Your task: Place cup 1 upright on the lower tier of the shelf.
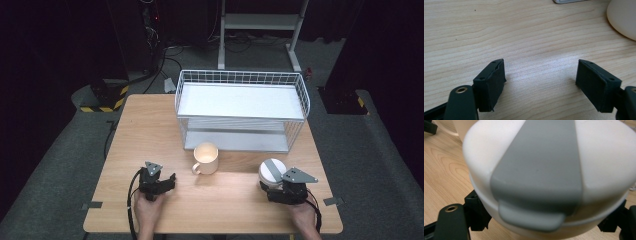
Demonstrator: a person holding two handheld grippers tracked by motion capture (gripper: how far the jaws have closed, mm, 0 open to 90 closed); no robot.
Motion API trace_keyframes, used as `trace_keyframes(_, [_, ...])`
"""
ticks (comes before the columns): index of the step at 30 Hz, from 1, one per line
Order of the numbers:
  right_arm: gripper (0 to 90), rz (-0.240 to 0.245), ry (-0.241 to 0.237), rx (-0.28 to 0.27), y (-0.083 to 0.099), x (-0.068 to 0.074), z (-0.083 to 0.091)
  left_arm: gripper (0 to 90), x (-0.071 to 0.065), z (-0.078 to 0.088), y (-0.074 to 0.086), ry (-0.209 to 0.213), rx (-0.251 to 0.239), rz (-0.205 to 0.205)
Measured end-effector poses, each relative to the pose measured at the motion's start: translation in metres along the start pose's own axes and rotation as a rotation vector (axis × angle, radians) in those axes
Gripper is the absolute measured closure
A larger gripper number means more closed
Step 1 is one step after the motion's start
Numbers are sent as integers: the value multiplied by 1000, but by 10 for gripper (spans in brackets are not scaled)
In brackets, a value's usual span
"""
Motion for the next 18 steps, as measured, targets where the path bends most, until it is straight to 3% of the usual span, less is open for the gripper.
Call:
trace_keyframes(11, [183, -33, -10, -13, -5, -7, 4, 236, 0, 0, 0, -1, 1, 0])
trace_keyframes(18, [183, -29, -6, -20, -16, -13, 4, 235, 0, 0, 0, -1, 1, 0])
Point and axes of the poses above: each handheld gripper's, and its own axes: z roughly backward along the jaws, y roughly out of its underside, x roughly to its left, the point moved 2 cm from there along -z, roughly forward along the jaws, and after that the axes turned 7 degrees about x, right-handed, at the moved point
